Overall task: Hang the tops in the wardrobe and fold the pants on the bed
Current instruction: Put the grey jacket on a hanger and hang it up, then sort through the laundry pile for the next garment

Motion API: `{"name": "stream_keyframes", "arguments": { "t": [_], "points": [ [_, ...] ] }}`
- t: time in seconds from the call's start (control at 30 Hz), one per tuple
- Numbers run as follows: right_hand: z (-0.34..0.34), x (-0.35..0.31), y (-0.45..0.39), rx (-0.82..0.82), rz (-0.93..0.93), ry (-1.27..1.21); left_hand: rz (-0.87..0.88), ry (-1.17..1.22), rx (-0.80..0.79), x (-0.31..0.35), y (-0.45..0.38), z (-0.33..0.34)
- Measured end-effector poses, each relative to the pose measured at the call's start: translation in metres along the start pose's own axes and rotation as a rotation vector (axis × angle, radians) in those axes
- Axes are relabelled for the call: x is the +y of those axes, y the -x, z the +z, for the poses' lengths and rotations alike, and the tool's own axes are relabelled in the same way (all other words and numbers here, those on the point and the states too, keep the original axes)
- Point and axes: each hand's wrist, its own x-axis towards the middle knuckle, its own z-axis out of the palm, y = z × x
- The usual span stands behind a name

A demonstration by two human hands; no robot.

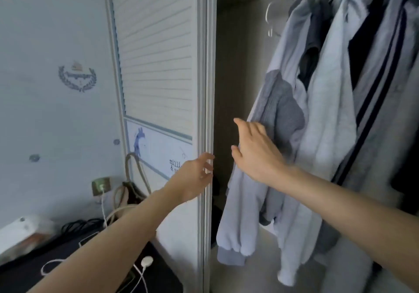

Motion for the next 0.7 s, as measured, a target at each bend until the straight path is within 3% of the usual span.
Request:
{"name": "stream_keyframes", "arguments": {
  "t": [0.3, 0.7],
  "points": [
    [0.020, -0.093, 0.123, -0.180, -0.194, -0.473, -0.360, -0.112, 0.227, 0.023, 0.220, -0.021],
    [0.016, -0.309, 0.293, -0.540, -0.537, -0.951, -0.961, -0.146, 0.649, 0.080, 0.514, -0.034]
  ]
}}
